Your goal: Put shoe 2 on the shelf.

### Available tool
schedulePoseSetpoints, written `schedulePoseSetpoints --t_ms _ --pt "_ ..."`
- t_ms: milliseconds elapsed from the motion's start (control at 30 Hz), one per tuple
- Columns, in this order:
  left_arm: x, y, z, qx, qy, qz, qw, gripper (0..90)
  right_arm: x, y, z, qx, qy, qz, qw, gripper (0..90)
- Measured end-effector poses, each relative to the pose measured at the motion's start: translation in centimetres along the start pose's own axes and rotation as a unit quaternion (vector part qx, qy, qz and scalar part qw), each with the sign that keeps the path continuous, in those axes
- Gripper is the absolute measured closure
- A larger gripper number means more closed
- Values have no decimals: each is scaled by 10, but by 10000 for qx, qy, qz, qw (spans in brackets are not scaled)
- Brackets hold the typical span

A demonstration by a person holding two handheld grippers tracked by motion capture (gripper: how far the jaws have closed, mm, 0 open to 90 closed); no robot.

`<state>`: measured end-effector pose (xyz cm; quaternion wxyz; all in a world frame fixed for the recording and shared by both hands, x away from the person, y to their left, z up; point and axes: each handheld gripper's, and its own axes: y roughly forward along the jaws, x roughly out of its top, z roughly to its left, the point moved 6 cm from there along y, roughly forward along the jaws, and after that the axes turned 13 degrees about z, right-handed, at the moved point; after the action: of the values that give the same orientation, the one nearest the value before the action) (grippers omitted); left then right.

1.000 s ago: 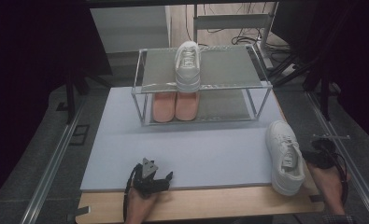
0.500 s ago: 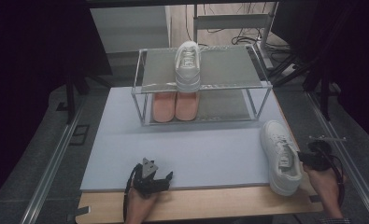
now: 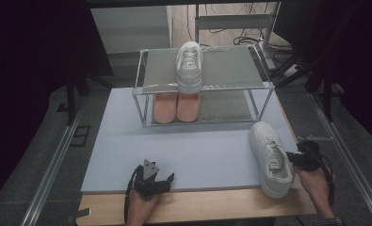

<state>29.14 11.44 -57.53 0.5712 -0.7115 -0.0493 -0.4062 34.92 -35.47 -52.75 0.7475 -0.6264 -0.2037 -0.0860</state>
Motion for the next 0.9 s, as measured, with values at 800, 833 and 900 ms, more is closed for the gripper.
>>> schedulePoseSetpoints --t_ms 800,833,900 --pt "0 0 0 -1 1 1 10000 146 18 20 69 401 -556 121 9976 895" --pt "0 0 0 1 2 1 10000 147 19 21 72 404 -572 110 9975 895" --pt "0 0 0 0 3 1 10000 147 21 23 78 432 -638 116 9970 895"
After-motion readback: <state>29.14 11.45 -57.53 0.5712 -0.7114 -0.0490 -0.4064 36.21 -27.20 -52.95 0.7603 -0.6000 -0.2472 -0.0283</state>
